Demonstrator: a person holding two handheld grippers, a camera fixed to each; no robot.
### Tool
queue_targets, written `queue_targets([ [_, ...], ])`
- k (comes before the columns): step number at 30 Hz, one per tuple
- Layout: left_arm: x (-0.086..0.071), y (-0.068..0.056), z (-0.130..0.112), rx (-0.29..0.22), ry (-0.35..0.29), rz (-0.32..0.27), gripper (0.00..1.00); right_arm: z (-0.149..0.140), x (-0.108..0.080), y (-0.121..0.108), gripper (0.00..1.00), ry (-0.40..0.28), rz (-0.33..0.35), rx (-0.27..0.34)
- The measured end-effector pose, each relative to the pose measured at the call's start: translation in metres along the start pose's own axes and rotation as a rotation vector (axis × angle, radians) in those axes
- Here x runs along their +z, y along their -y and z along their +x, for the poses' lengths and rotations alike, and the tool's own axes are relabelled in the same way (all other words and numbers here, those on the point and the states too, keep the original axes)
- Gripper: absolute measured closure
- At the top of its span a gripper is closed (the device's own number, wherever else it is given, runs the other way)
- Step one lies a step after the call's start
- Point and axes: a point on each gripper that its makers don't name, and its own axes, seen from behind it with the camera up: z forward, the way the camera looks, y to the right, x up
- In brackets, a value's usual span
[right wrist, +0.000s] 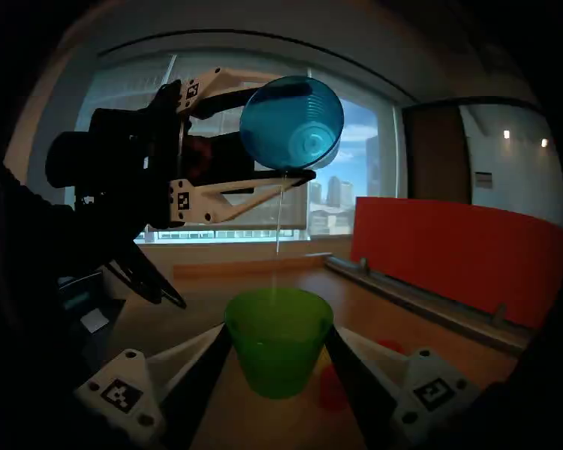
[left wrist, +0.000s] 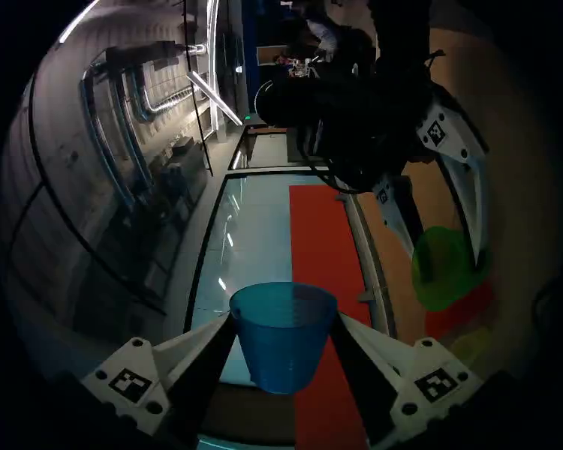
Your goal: Pour water
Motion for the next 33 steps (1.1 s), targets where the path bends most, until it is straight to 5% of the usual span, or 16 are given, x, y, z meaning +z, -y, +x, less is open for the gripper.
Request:
queue_targets([
  [20, 0.003, 0.001, -0.008, -0.021, 0.011, -0.002, 0.15, -0.001, 0.001, 0.0, 0.11, 0.0, -0.002, 0.001],
  [26, 0.005, 0.001, -0.017, -0.116, 0.029, 0.006, 0.15, -0.001, 0.0, -0.002, 0.11, -0.001, -0.005, -0.001],
  [33, 0.006, 0.001, -0.023, -0.333, 0.029, 0.025, 0.15, 0.0, -0.001, -0.004, 0.11, -0.002, -0.01, -0.005],
])
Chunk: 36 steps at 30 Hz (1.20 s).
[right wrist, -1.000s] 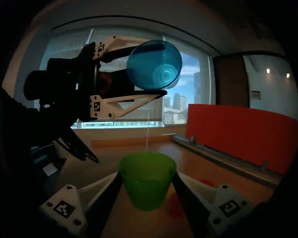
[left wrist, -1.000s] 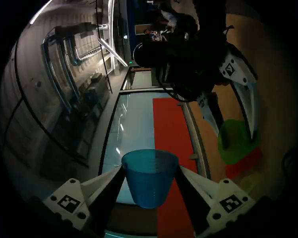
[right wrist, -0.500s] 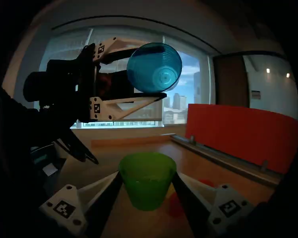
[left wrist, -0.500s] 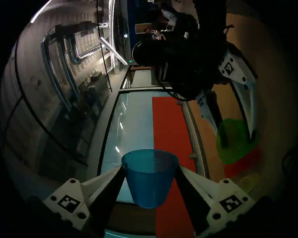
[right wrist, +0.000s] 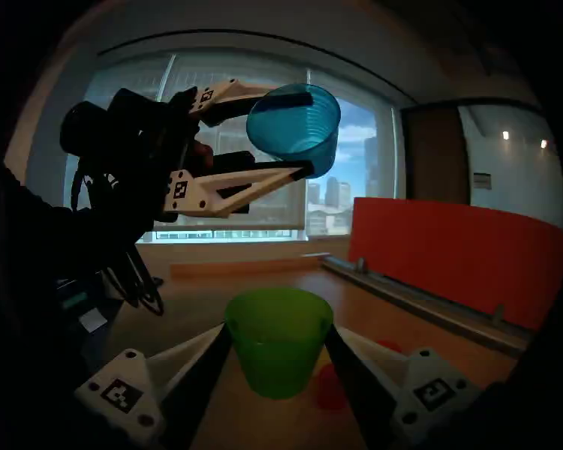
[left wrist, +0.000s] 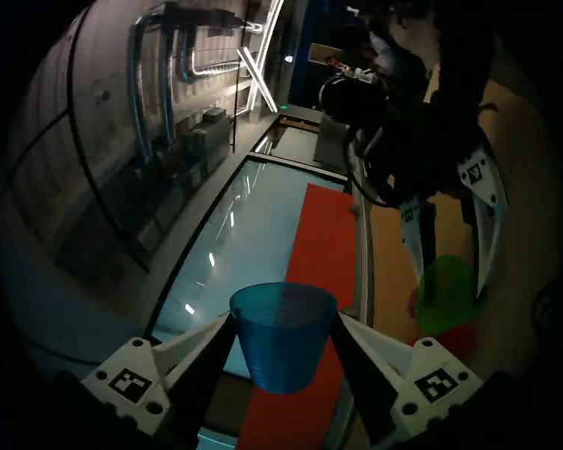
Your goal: Pour water
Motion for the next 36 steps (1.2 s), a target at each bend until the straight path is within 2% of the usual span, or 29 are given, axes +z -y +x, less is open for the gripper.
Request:
queue_targets([
  [6, 0.001, 0.001, -0.007, -0.185, 0.006, 0.005, 0.15, 0.002, -0.001, -0.002, 0.11, -0.007, -0.006, -0.003],
  [17, -0.002, 0.007, -0.022, -0.449, 0.037, 0.045, 0.15, 0.005, -0.006, -0.006, 0.11, -0.018, -0.024, -0.004],
  [24, -0.002, 0.006, -0.033, -0.637, 0.053, 0.06, 0.15, 0.008, -0.007, -0.007, 0.11, -0.025, -0.03, -0.001],
  [36, -0.003, 0.003, -0.037, -0.942, 0.047, 0.035, 0.15, 0.01, -0.011, -0.01, 0.11, -0.03, -0.043, -0.003],
])
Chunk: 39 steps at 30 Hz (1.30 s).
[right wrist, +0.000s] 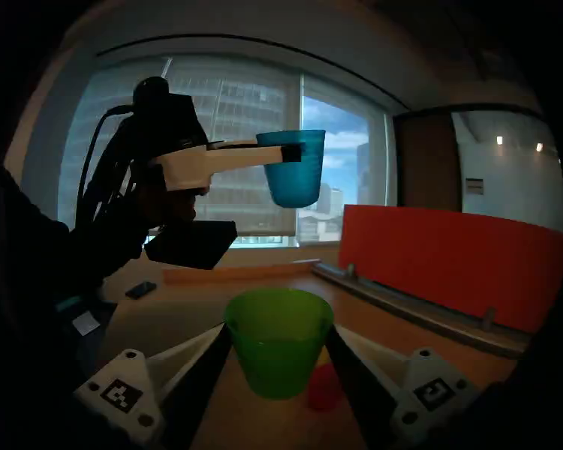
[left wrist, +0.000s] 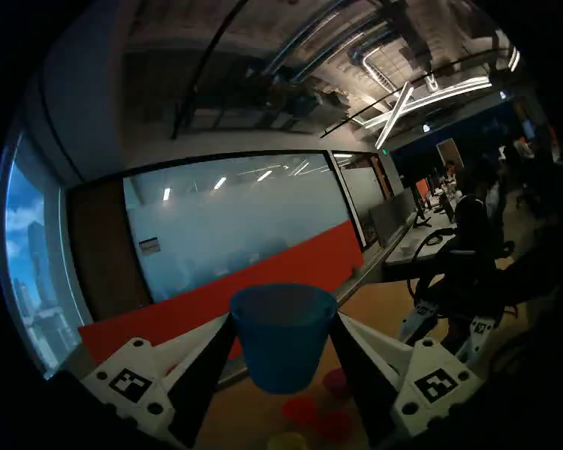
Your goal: Pour water
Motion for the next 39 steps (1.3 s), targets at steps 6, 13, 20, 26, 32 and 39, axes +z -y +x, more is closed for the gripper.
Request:
queue_targets([
  [6, 0.003, -0.004, -0.003, -0.148, 0.0, -0.028, 0.15, 0.0, -0.002, 0.0, 0.11, -0.001, -0.002, -0.002],
  [13, 0.005, -0.002, -0.013, -0.215, 0.015, -0.048, 0.15, 0.001, -0.003, 0.001, 0.12, -0.001, -0.002, -0.001],
  [20, 0.004, -0.003, -0.021, -0.21, 0.028, -0.048, 0.15, 0.0, -0.003, -0.001, 0.11, 0.001, -0.006, 0.004],
  [26, 0.004, -0.004, -0.033, -0.24, 0.043, -0.059, 0.15, -0.001, -0.004, -0.001, 0.11, 0.004, -0.005, 0.008],
  [32, 0.0, -0.007, -0.053, -0.253, 0.076, -0.067, 0.15, -0.001, -0.006, -0.004, 0.11, 0.016, -0.014, 0.007],
  [39, -0.006, -0.014, -0.075, -0.263, 0.12, -0.087, 0.15, -0.004, -0.012, -0.009, 0.11, 0.025, -0.024, 0.028],
])
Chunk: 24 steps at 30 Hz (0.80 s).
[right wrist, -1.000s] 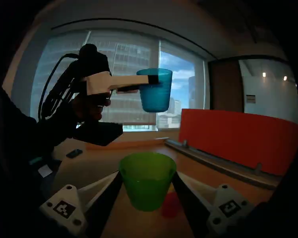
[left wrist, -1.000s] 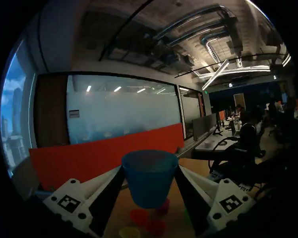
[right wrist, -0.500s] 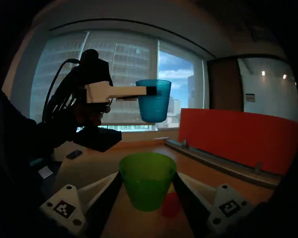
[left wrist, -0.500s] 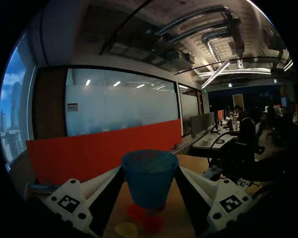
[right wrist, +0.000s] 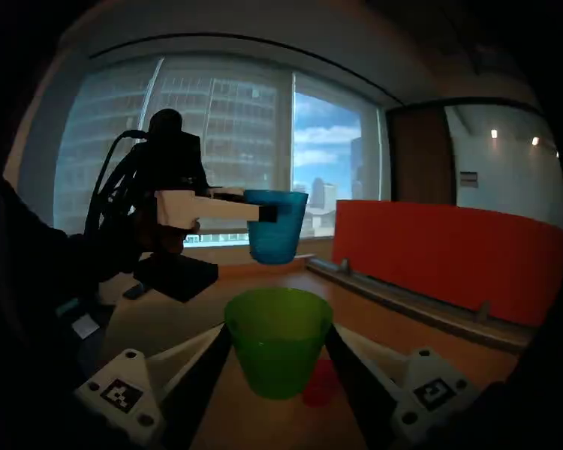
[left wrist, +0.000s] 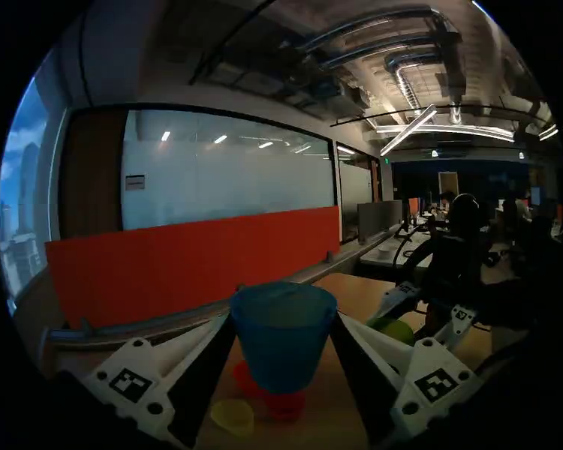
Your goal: Pour water
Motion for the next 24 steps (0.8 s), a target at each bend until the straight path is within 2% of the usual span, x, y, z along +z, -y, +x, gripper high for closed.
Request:
queue_targets([
  [9, -0.003, -0.008, -0.041, -0.021, 0.072, -0.034, 0.14, -0.011, -0.008, -0.005, 0.11, 0.043, -0.011, 0.009],
  [24, -0.005, -0.02, -0.102, 0.008, 0.211, -0.072, 0.14, -0.031, -0.021, -0.014, 0.11, 0.109, -0.025, 0.023],
])
